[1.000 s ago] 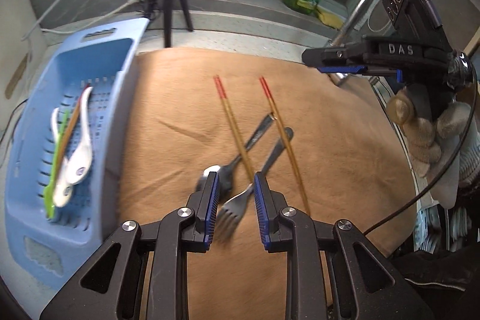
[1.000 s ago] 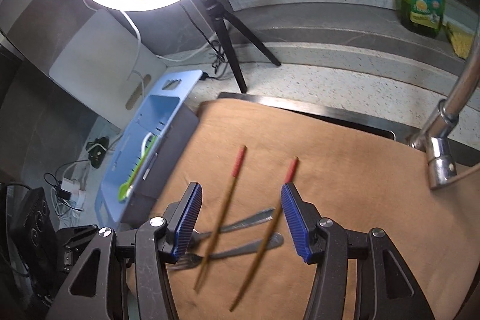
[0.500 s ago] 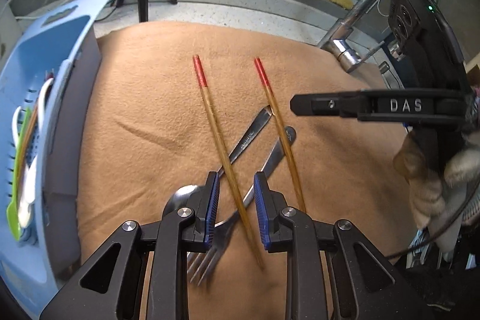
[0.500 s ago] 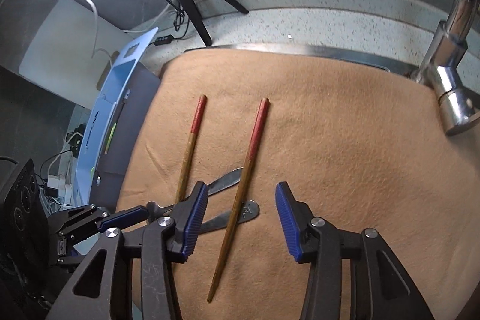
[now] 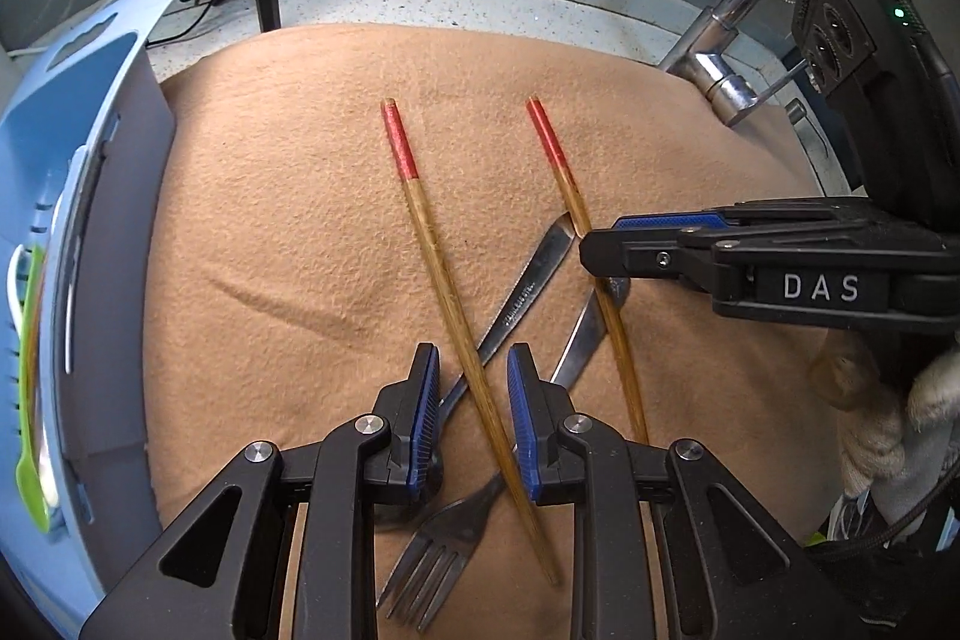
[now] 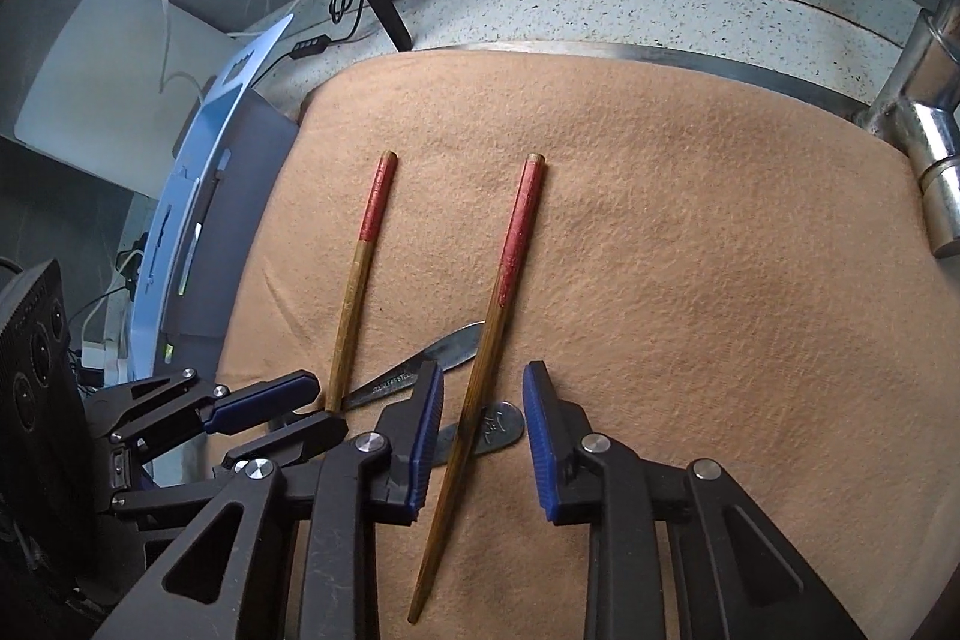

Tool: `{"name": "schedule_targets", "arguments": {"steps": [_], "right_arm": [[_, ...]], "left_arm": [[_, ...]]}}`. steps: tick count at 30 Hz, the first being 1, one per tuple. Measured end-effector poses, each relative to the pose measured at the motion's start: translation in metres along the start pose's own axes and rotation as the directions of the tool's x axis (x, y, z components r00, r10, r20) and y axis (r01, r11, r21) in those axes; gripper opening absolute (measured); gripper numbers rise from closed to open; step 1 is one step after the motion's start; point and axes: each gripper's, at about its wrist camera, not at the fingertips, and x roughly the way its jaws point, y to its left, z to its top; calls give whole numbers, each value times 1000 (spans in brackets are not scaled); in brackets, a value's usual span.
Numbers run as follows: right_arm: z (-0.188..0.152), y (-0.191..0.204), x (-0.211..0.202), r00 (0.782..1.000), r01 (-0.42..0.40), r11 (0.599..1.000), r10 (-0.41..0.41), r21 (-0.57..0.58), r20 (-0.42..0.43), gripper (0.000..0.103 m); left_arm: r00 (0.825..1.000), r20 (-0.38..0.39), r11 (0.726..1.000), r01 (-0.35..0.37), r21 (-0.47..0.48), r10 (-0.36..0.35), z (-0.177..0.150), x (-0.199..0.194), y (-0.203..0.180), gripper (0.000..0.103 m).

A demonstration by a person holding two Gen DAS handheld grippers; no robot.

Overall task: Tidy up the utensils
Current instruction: 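Close the left tool on one chopstick while the right tool grasps the other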

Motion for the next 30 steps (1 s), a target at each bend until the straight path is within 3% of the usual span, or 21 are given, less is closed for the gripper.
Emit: {"name": "schedule_targets", "arguments": {"steps": [4, 12, 24, 30], "right_arm": [[2, 0, 3, 1000, 7, 1000, -7, 0, -3, 20], [2, 0, 5, 1000, 22, 1000, -22, -13, -5, 16], [2, 1, 7, 1000, 21, 1000, -21, 2, -2, 13], [2, -5, 5, 1000, -10, 999, 10, 43, 2, 7]], "left_arm": [[1000, -8, 1000, 3, -16, -3, 3, 5, 3, 21], [1000, -11, 999, 9, -34, -9, 9, 7, 8, 10], [999, -33, 999, -11, -32, 10, 17, 14, 7, 9], [999, -17, 995, 41, -94, -42, 18, 14, 16, 6]]}}
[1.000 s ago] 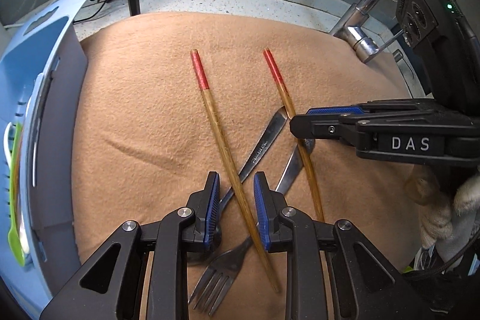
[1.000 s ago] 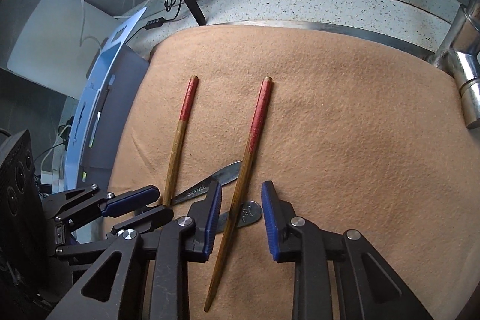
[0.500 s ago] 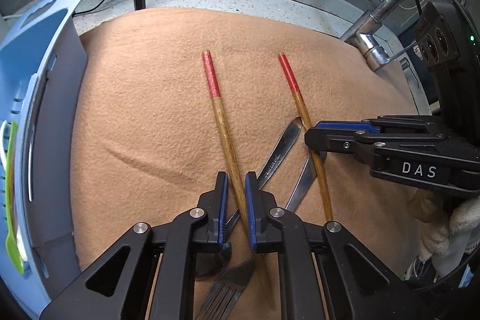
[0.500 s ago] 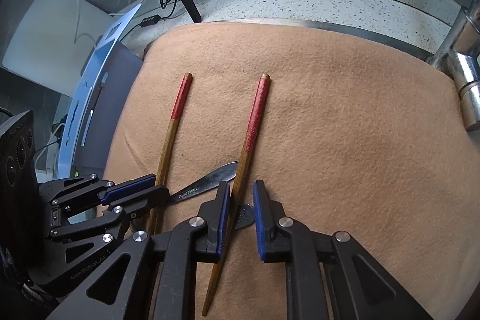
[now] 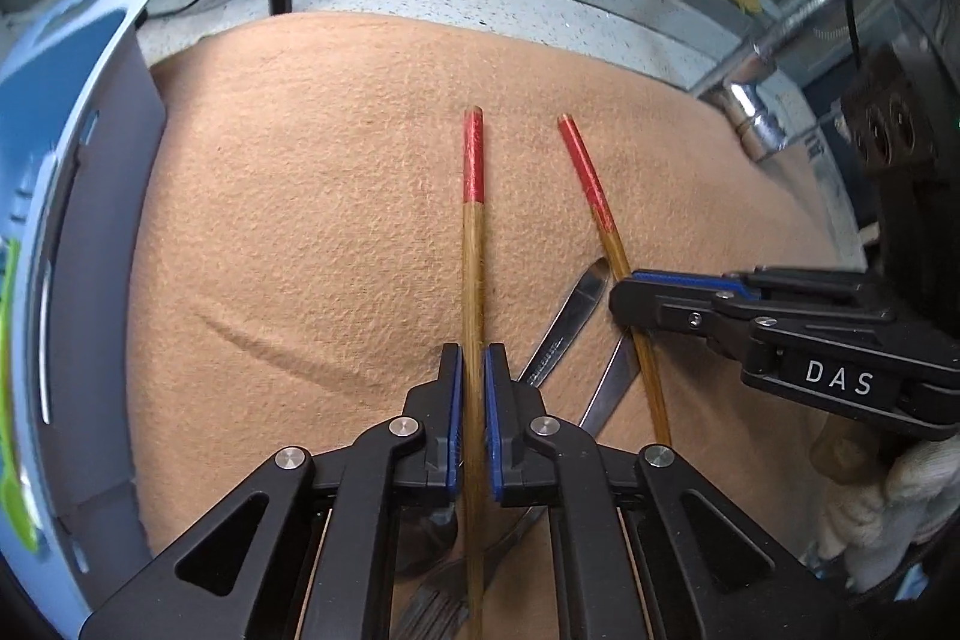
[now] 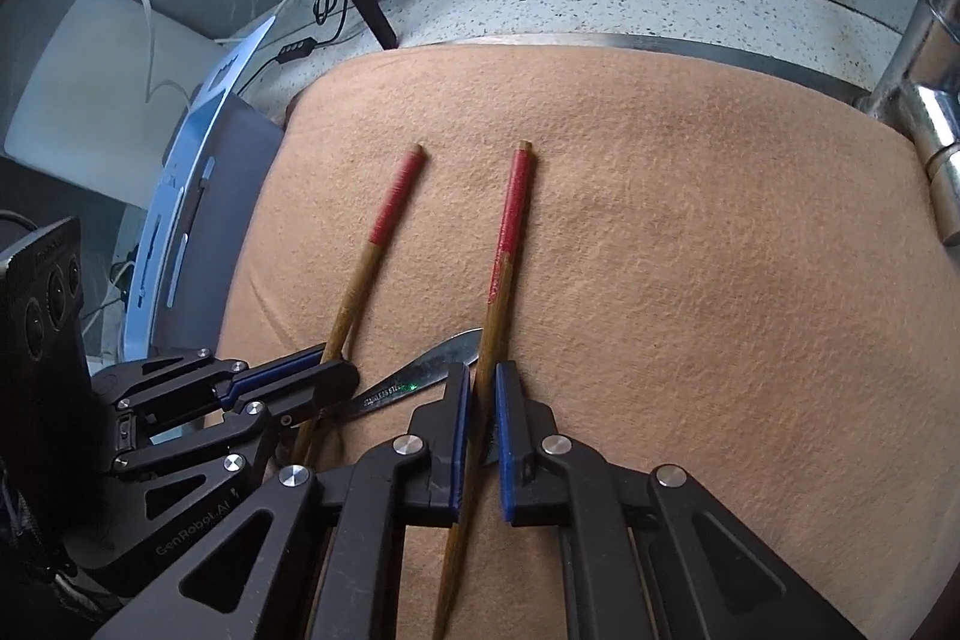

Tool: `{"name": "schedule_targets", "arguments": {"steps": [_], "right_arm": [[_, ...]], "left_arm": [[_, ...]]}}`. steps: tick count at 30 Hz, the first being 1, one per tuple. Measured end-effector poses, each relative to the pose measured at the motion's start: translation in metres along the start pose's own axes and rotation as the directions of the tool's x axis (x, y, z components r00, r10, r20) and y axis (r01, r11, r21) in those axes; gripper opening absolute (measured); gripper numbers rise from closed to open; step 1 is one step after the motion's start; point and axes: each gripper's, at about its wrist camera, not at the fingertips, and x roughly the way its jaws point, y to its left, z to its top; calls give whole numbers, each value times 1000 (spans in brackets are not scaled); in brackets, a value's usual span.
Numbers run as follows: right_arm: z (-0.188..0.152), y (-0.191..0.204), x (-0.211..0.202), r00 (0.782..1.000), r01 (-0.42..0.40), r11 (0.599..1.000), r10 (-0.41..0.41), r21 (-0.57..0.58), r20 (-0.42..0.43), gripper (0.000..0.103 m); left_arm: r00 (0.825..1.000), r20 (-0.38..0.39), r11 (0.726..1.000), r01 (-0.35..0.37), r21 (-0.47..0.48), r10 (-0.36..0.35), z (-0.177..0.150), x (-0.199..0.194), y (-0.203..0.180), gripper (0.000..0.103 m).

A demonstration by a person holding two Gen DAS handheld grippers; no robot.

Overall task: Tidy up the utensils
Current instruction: 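Close the left tool on one chopstick while the right tool grasps the other, then lift both chopsticks and lower them into the blue basket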

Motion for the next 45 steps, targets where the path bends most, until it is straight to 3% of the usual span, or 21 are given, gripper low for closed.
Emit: {"name": "schedule_targets", "arguments": {"steps": [10, 23, 33, 45], "right_arm": [[-2, -13, -16, 998, -41, 997, 38, 65, 44, 6], [-1, 5, -53, 989, -97, 995, 92, 34, 116, 6], [9, 56, -61, 976, -161, 987, 163, -30, 142, 6], [37, 142, -39, 961, -233, 968, 244, -97, 128, 6]], "left_arm": [[999, 39, 1000, 13, -7, -13, -4, -13, 0, 6], [993, 119, 1000, 26, 11, -28, -9, -53, -1, 6], [983, 185, 999, -3, -44, 11, -21, -95, 42, 6], [972, 223, 991, -43, -129, 71, -31, -130, 113, 6]]}}
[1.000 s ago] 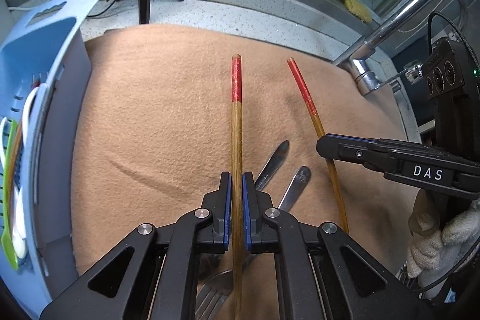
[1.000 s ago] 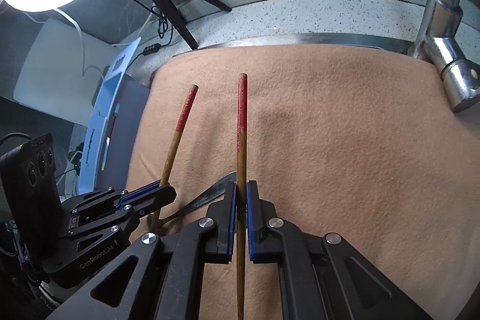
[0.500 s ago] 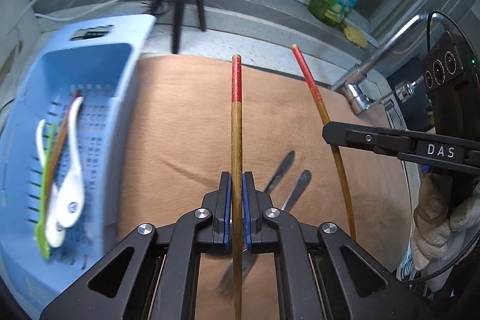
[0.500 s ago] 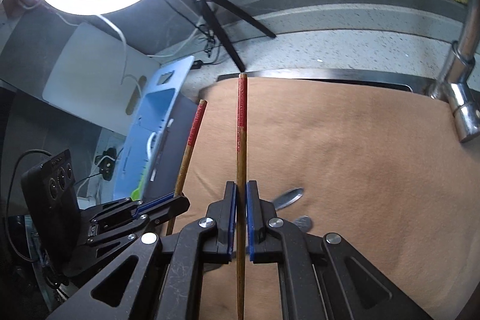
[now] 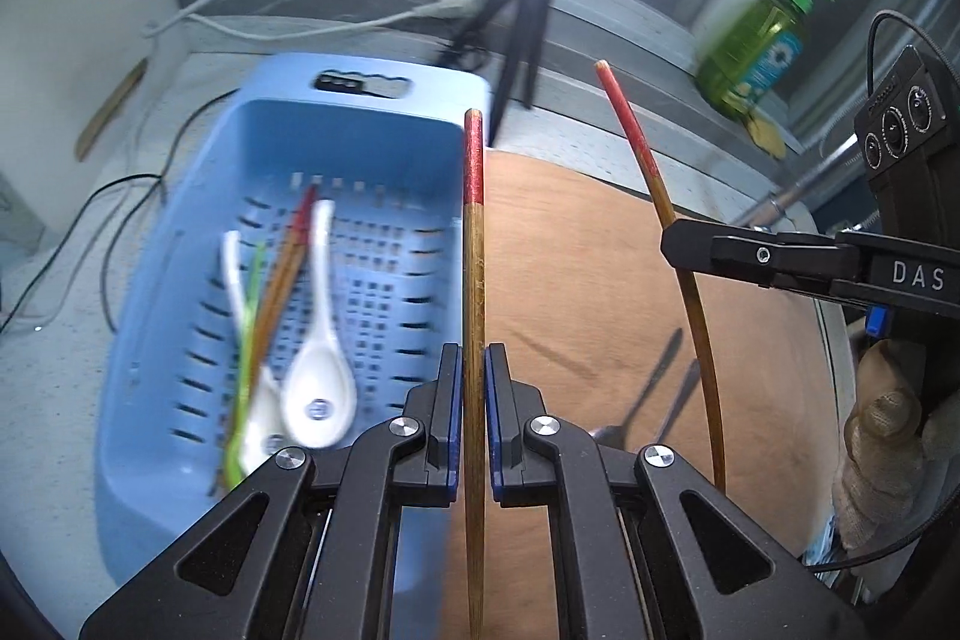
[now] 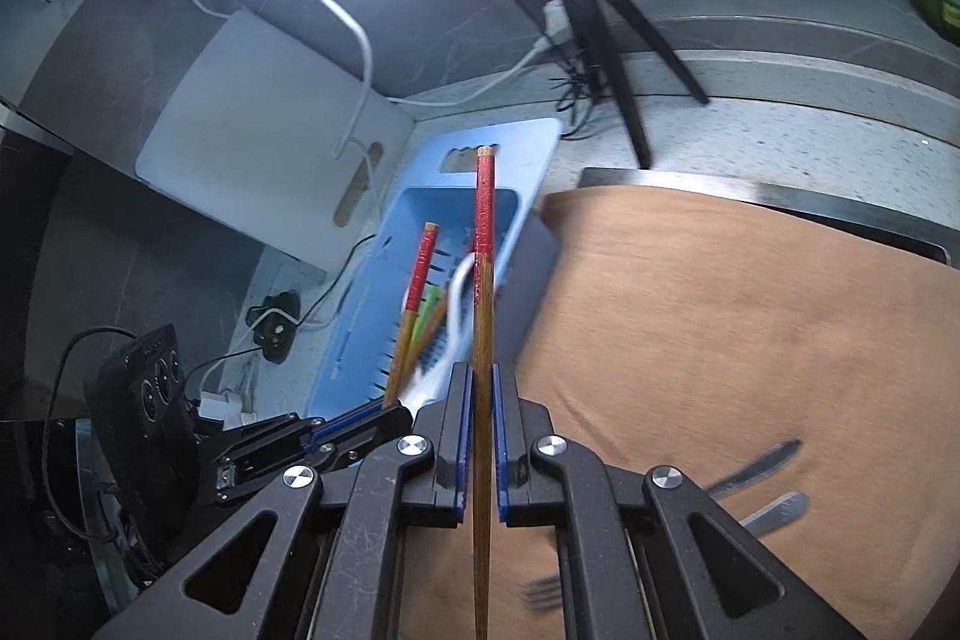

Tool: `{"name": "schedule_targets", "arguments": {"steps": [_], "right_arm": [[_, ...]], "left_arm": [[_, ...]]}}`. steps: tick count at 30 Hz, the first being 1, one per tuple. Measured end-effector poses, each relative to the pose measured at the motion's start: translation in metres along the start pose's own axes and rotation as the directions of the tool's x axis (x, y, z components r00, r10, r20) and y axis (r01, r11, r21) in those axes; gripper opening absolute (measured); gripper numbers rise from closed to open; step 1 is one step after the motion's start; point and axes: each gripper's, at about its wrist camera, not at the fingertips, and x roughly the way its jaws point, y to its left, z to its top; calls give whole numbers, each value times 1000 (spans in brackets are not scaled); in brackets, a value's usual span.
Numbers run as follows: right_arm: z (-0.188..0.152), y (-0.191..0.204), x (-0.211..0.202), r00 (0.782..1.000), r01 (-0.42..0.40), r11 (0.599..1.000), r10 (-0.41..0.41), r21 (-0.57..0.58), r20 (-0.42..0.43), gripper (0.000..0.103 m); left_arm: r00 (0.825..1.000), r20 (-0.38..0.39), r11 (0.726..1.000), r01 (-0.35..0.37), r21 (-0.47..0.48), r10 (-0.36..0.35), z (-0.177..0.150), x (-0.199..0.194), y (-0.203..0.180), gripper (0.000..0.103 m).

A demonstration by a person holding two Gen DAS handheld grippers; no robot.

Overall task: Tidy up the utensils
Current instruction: 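Lift both chopsticks and lower them into the blue basket, then open both tools and move them back over the metal fork and spoon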

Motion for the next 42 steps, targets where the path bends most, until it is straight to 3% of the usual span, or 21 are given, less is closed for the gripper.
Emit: {"name": "schedule_targets", "arguments": {"steps": [12, 25, 29, 32, 42], "right_arm": [[20, 34, 63, 1000, -12, 999, 13, 44, -28, 6], [31, 34, 114, 996, 26, 996, -19, 81, -82, 6], [32, 36, 117, 996, 39, 997, -33, 72, -88, 6], [33, 37, 117, 996, 48, 997, -43, 63, -83, 9], [31, 39, 106, 996, 49, 998, -46, 46, -78, 9]], "left_arm": [[1000, -13, 999, -16, -42, 15, 16, 7, 48, 6], [999, -53, 998, -18, -67, 14, 20, 29, 73, 6], [998, -54, 997, -28, -73, 24, 21, 30, 76, 6], [998, -57, 995, -34, -89, 29, 23, 30, 80, 15], [998, -38, 994, -45, -101, 42, 18, 19, 78, 15]]}}
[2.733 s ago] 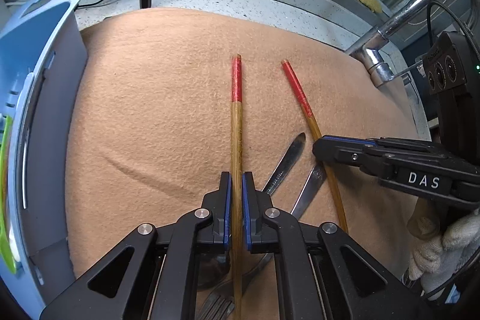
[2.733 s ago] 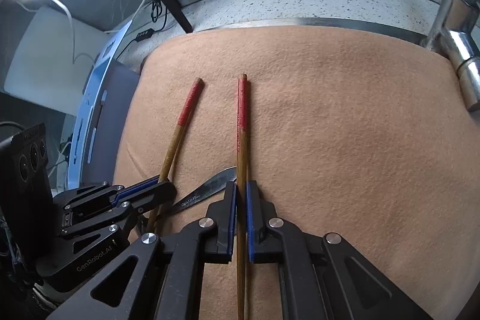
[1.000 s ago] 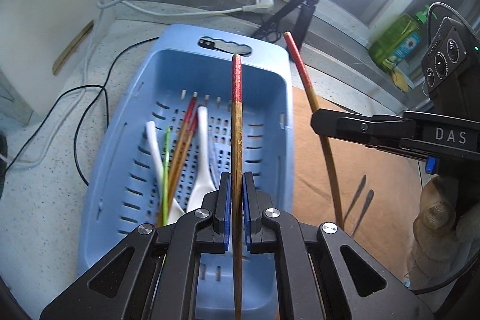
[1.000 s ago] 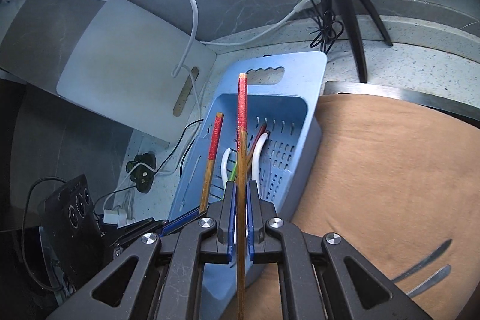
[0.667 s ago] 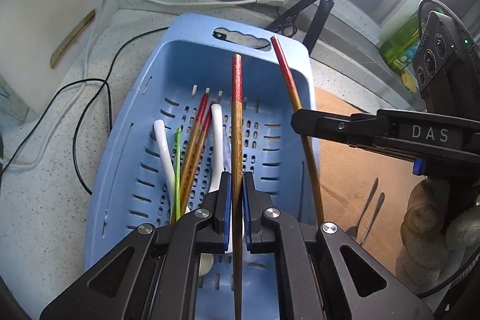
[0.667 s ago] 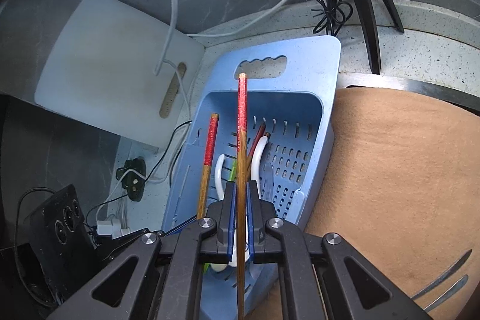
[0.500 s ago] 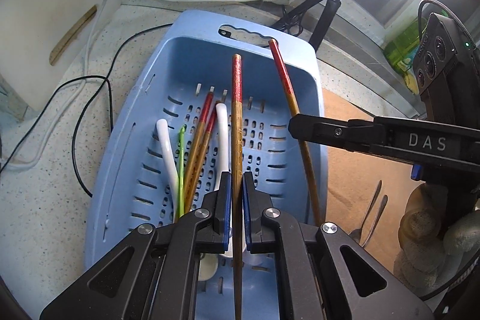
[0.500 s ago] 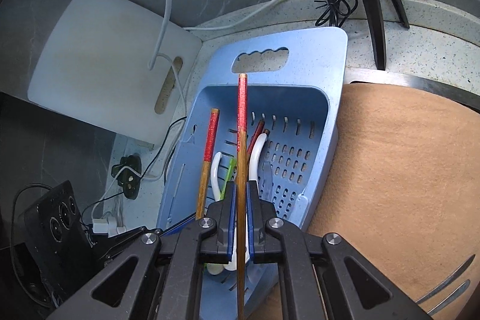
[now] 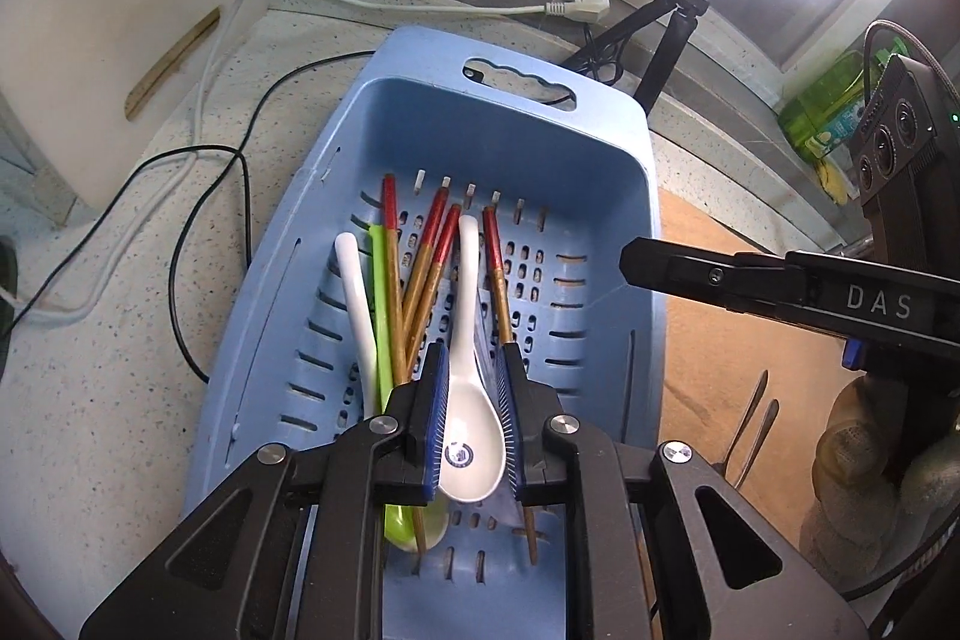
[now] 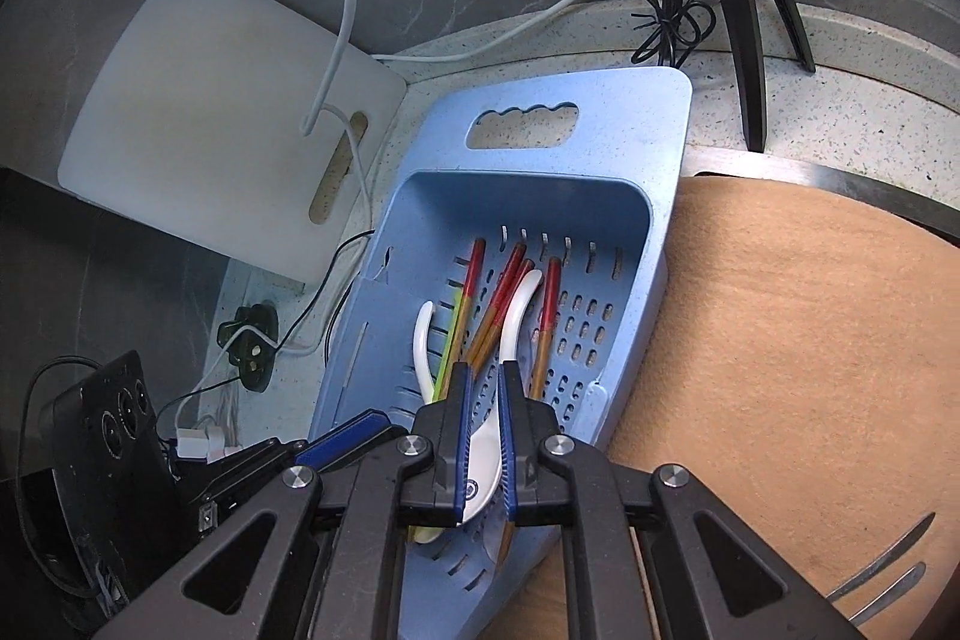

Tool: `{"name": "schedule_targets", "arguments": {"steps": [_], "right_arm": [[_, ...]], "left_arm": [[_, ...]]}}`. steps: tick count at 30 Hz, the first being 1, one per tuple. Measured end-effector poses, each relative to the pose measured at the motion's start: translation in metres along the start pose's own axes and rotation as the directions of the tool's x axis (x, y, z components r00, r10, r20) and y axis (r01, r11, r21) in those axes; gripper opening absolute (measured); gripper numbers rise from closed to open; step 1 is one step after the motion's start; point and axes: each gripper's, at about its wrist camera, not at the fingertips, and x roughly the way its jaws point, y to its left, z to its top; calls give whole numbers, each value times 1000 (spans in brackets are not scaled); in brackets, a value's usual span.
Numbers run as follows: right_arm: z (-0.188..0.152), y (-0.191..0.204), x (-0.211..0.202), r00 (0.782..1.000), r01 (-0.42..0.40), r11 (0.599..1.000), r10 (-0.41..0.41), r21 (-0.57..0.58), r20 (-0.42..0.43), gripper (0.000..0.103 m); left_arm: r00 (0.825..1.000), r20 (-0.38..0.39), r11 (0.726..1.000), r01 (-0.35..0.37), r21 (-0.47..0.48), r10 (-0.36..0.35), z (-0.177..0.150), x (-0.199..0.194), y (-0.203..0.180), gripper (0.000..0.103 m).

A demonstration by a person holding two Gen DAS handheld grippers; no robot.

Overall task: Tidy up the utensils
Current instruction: 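Open both tools and move them back over the metal fork and spoon, then lower the left tool onto the metal fork and close on it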

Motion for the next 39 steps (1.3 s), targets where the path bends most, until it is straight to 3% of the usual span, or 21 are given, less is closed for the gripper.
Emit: {"name": "schedule_targets", "arguments": {"steps": [5, 11, 22, 26, 36, 39], "right_arm": [[-4, -1, -10, 1000, 4, 1000, -4, -13, 5, 10], [-12, -8, -33, 1000, 16, 999, -15, -39, 27, 21], [-28, -55, -95, 994, 59, 997, -55, -41, 92, 33], [-36, -74, -114, 991, 84, 995, -77, -54, 112, 34], [-60, -123, -150, 978, 135, 990, -125, -51, 167, 36], [-68, -133, -153, 983, 130, 990, -120, -62, 136, 36]], "left_arm": [[1000, 12, 1000, -4, 4, 4, -5, -7, -9, 15], [999, 35, 1000, -6, 16, 5, -15, -19, -29, 15], [999, 41, 998, 20, 66, -22, -36, -27, -78, 15], [999, 25, 993, 32, 111, -35, -45, -23, -100, 25], [998, -37, 975, 59, 213, -52, -79, -8, -148, 26], [998, -49, 967, 55, 250, -44, -93, -5, -158, 35]]}}
